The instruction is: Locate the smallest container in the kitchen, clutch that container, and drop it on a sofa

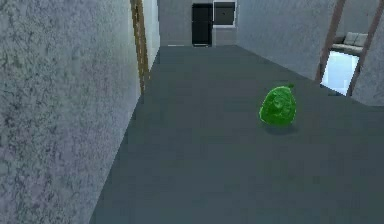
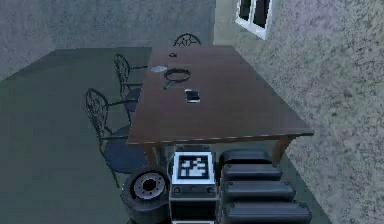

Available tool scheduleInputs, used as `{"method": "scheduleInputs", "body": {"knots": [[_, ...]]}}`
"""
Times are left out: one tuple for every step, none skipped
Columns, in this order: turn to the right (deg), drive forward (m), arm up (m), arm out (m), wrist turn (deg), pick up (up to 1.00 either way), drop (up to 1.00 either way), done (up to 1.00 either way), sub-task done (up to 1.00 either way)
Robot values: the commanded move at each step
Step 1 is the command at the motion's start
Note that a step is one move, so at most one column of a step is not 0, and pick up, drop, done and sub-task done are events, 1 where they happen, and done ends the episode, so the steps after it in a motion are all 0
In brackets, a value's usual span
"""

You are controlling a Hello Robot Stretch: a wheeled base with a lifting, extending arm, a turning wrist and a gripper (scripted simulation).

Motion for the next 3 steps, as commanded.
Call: {"method": "scheduleInputs", "body": {"knots": [[9.0, 0.0, 0.0, 0.0, 0.0, 0.0, 0.0, 0.0, 0.0], [0.0, 1.0, 0.0, 0.0, 0.0, 0.0, 0.0, 0.0, 0.0], [0.0, 1.0, 0.0, 0.0, 0.0, 0.0, 0.0, 0.0, 0.0]]}}
